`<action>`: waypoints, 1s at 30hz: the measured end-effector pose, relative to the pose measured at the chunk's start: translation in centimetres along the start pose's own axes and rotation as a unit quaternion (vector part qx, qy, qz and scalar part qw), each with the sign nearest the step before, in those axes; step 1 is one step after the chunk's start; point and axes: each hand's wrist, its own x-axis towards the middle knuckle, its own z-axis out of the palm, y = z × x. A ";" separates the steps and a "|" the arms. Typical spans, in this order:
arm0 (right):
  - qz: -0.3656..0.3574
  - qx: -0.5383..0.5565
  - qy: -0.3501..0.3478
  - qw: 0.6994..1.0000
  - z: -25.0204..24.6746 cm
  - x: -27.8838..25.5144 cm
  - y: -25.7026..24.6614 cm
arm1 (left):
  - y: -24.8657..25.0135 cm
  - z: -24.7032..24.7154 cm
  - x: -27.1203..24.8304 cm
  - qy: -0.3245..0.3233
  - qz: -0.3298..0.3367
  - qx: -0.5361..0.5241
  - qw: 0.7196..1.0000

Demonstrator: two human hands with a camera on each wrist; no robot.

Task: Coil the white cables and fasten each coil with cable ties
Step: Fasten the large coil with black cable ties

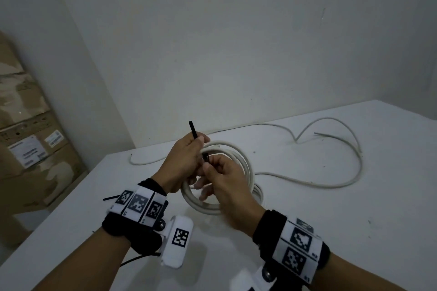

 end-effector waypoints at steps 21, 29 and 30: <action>-0.072 -0.256 0.019 0.964 -0.4 1.1 1.8 | -1.2 0.0 -0.2 0.049 -0.017 0.036 0.998; -0.135 -0.256 -0.002 0.957 -0.7 0.6 2.1 | -1.2 -0.4 -0.8 0.038 0.021 0.030 0.999; -0.126 -0.242 -0.012 0.962 -0.7 0.4 1.8 | -1.3 -0.4 -0.7 0.047 0.042 0.037 0.997</action>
